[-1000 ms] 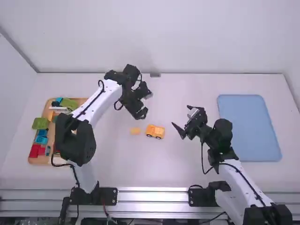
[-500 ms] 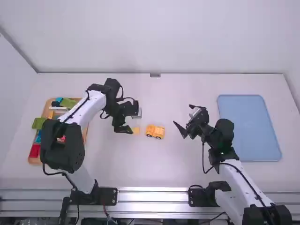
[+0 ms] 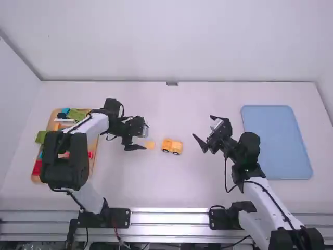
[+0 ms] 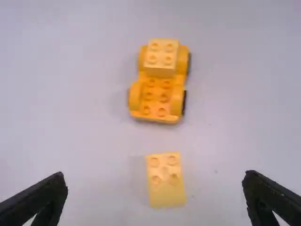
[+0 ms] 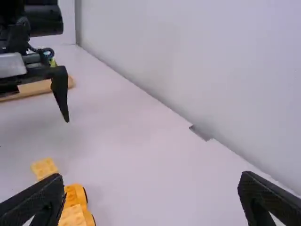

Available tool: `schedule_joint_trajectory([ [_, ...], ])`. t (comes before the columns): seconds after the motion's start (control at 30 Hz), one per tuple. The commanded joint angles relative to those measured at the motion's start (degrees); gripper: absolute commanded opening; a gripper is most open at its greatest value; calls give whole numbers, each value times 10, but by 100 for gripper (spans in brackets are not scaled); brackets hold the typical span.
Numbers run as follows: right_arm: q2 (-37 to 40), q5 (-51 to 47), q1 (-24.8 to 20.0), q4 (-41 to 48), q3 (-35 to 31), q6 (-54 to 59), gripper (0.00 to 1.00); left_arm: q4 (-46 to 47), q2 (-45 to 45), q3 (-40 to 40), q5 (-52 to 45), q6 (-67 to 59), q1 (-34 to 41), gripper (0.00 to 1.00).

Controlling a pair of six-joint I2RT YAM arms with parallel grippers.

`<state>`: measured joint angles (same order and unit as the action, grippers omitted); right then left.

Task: Assemble lego blocks to make yellow taxi

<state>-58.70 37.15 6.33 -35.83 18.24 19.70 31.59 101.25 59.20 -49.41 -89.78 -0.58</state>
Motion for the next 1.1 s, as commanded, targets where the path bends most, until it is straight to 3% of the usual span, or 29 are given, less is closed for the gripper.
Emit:
schedule_joint_trajectory([
  [0.0, 6, 4, 1, -2, -3, -2, 98, -29, 10, -32, -116, 27, -26, 99],
  [0.23, 6, 3, 7, -4, -3, -2, 98, -105, 10, -90, -123, 78, -27, 99],
  [0.43, 2, 3, 21, -20, -3, -2, 98, -136, 10, -98, -188, 95, -26, 99],
  [0.63, -30, 3, 19, -50, -3, -2, 98, -146, 13, -100, -120, 95, -26, 99],
  [0.87, -97, 8, 20, -146, -3, -35, 98, -257, 78, -99, -112, 177, -24, 99],
  [1.07, -154, 9, 20, -210, -3, -50, 98, -263, 121, -100, -114, 123, -24, 99],
])
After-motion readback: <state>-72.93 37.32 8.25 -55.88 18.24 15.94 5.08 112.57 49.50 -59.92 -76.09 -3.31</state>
